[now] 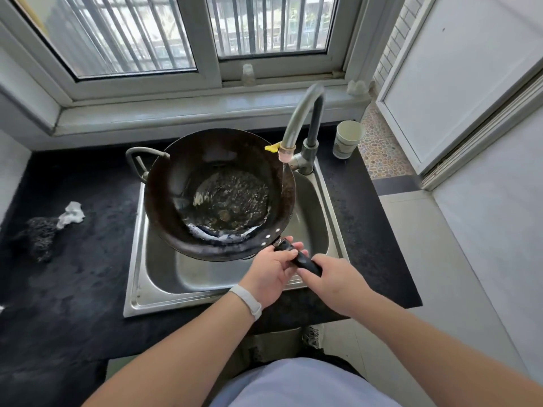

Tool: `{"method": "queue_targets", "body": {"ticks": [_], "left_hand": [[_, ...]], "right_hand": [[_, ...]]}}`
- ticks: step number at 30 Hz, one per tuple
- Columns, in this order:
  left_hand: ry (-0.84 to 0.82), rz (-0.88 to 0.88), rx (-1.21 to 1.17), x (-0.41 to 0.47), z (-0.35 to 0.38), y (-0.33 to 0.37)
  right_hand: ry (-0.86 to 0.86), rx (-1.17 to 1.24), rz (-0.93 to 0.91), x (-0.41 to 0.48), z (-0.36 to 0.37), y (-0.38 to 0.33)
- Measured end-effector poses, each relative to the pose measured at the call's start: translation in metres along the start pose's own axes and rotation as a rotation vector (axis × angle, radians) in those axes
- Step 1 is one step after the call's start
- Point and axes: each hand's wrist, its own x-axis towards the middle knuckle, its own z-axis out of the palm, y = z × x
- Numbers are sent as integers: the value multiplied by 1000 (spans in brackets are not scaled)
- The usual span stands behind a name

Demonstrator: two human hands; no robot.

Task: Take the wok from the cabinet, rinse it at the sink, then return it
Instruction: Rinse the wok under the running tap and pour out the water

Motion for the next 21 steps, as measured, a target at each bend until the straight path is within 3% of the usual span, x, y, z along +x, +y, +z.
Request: {"method": "queue_targets", "body": {"ticks": [21], "left_hand": [[-1,28,-16,30,49,19]], "right_hand": [[192,-229,-102,39,-24,22]]}}
